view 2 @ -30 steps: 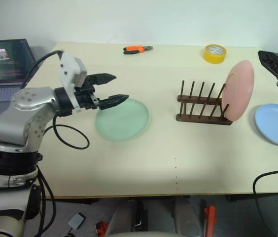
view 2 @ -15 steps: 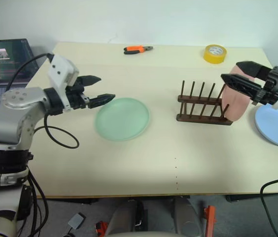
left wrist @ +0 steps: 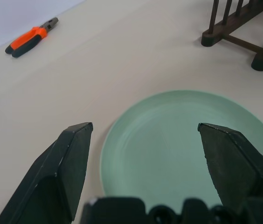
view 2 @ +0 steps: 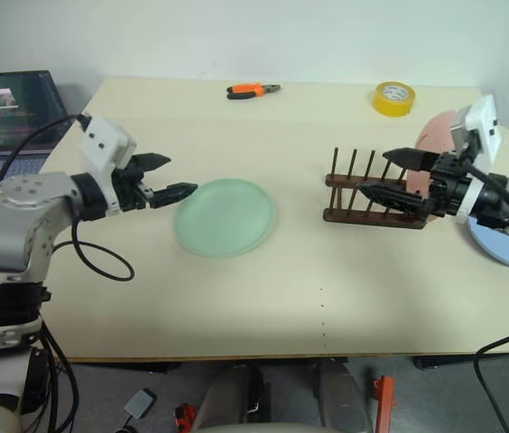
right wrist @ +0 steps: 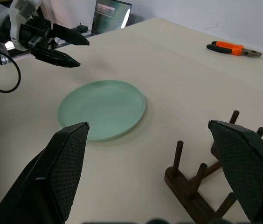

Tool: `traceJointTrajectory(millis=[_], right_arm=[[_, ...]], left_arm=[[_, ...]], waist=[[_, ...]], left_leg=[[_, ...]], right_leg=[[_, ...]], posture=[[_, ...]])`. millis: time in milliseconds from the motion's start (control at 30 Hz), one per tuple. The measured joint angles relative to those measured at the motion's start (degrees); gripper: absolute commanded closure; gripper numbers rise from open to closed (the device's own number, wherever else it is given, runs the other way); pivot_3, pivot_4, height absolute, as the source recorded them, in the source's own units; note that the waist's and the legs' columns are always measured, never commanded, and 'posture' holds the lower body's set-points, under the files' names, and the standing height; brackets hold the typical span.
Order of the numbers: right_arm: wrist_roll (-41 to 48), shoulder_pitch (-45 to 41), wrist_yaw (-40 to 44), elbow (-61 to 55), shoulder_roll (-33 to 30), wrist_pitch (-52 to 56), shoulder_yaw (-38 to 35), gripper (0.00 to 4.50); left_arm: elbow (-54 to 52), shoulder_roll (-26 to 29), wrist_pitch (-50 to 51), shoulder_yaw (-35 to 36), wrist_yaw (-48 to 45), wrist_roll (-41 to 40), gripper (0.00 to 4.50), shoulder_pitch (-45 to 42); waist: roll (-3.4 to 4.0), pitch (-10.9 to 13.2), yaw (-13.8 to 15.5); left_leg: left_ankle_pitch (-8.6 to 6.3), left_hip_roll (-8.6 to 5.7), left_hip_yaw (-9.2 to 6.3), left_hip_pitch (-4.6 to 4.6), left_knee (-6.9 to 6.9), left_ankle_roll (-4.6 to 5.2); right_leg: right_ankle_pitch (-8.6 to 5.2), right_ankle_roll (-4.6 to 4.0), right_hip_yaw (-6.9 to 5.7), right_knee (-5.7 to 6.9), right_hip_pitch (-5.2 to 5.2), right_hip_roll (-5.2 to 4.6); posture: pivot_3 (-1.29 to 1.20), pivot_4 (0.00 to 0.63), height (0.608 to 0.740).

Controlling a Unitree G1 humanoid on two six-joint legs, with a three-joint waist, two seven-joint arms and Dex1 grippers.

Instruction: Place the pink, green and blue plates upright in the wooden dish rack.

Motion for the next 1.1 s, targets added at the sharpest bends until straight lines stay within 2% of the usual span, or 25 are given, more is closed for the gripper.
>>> traceJointTrajectory(millis=[100, 267, 400, 600, 900, 1033, 1100], right_arm=[[-0.05, -0.07, -0.12, -0.45, 0.19, 0.02, 0.29, 0.03], [-3.73, -0.9, -1.55, -5.8, 3.31, -1.34, 8.64, 0.03], [-7.13, -1.8, -2.83, -7.29, 4.29, -1.98, 12.87, 0.03], [-8.27, -1.81, -3.57, -8.97, 5.52, -2.27, 14.85, 0.03], [-9.57, -1.17, -3.68, -9.21, 5.53, -2.3, 15.23, 0.03], [-9.93, -1.1, -3.62, -9.21, 5.53, -2.36, 15.23, 0.0], [-10.46, -1.1, -3.57, -9.21, 5.52, -2.55, 15.36, 0.0]], left_arm=[[1.96, 0.24, 1.05, 0.0, 0.66, 0.77, 0.5, 0.31], [13.57, -3.37, 6.25, 0.03, 7.77, 3.56, 0.5, -3.41], [17.16, -6.18, 7.91, -0.26, 9.22, 4.11, 0.5, -4.96], [17.87, -9.05, 8.42, -1.56, 8.72, 4.16, 0.5, -5.1], [21.65, -10.13, 8.43, -1.65, 10.22, 5.2, 0.5, -4.99], [21.71, -10.27, 8.42, -1.61, 10.77, 5.35, 1.4, -4.91], [21.72, -10.68, 8.42, -1.56, 11.27, 5.36, 2.15, -4.67]], waist=[[0.0, 0.0, -0.04], [-0.02, 0.01, -0.03], [-0.12, -0.04, 0.11], [-0.13, -0.04, 0.15], [-0.13, -0.05, 0.06], [-0.13, -0.05, 0.07], [-0.13, -0.05, 0.07]], left_leg=[[0.0, 0.02, -0.01, 0.01, 0.0, 0.0], [0.01, 0.0, -0.1, 0.03, 0.08, -0.01], [0.01, -0.03, -0.05, -0.06, 0.07, -0.01], [0.0, -0.03, -0.09, -0.1, 0.03, -0.01], [0.01, -0.01, -0.1, -0.05, 0.04, -0.01], [0.01, -0.01, -0.09, -0.05, 0.04, -0.01], [0.01, -0.01, -0.09, -0.05, 0.05, -0.01]], right_leg=[[0.0, 0.0, -0.01, 0.02, 0.0, 0.02], [0.01, 0.03, -0.07, 0.14, 0.0, 0.06], [0.13, -0.14, -0.06, 0.01, 0.0, -0.02], [0.14, -0.23, -0.12, 0.02, -0.03, -0.04], [0.14, -0.23, -0.1, 0.07, -0.02, -0.01], [0.14, -0.24, -0.1, 0.06, -0.02, -0.01], [0.14, -0.24, -0.1, 0.08, -0.02, -0.01]], posture=[[0.0, 0.15, 0.74], [0.0, 0.15, 0.74], [0.0, 0.15, 0.74], [0.0, 0.15, 0.74], [0.0, 0.15, 0.74], [0.0, 0.15, 0.74], [0.0, 0.15, 0.74]])
